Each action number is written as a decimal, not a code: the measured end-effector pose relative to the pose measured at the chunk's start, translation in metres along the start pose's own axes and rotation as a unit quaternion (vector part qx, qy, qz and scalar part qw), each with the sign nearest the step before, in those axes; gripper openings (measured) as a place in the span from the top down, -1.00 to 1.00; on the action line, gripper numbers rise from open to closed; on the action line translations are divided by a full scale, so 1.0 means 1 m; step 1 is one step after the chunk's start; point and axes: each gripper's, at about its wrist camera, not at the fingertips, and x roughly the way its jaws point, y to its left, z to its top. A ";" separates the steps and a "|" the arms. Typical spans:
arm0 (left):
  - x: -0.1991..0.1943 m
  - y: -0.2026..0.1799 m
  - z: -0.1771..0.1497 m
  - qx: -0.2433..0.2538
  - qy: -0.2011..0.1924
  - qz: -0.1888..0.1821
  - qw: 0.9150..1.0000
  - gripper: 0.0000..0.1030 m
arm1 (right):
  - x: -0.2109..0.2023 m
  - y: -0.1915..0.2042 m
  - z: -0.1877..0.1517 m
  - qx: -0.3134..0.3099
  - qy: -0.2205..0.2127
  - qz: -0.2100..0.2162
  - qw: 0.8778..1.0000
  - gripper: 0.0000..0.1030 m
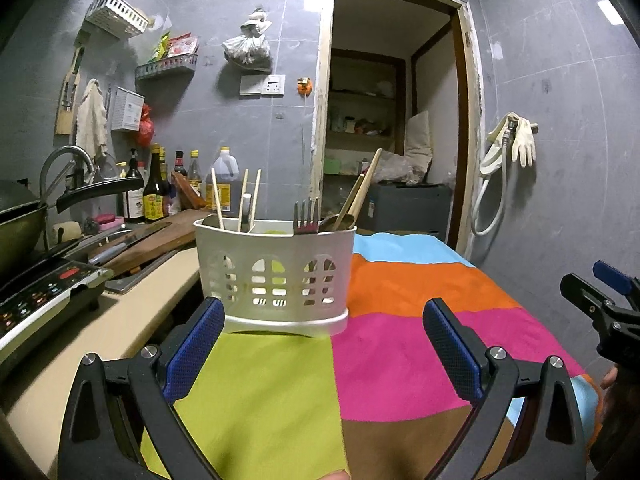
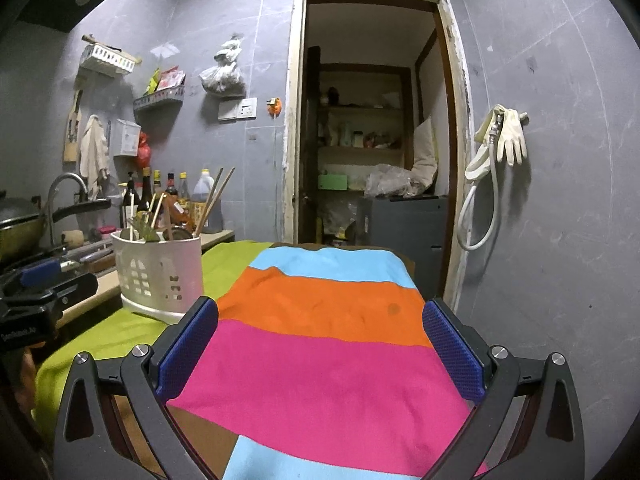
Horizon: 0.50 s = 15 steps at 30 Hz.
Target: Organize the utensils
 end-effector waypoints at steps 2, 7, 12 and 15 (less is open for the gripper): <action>-0.002 0.002 -0.005 -0.005 0.000 -0.001 1.000 -0.90 | -0.001 -0.001 -0.004 0.002 -0.001 0.001 1.000 -1.00; -0.002 0.004 -0.010 -0.011 0.013 -0.003 1.000 -0.90 | 0.000 -0.004 -0.010 0.011 0.006 0.002 1.000 -1.00; -0.003 0.005 -0.011 -0.012 0.015 -0.001 1.000 -0.90 | 0.002 -0.007 -0.012 0.014 0.011 -0.002 1.000 -1.00; -0.002 0.007 -0.012 -0.016 0.016 0.000 1.000 -0.90 | 0.002 -0.008 -0.012 0.014 0.012 -0.003 1.000 -1.00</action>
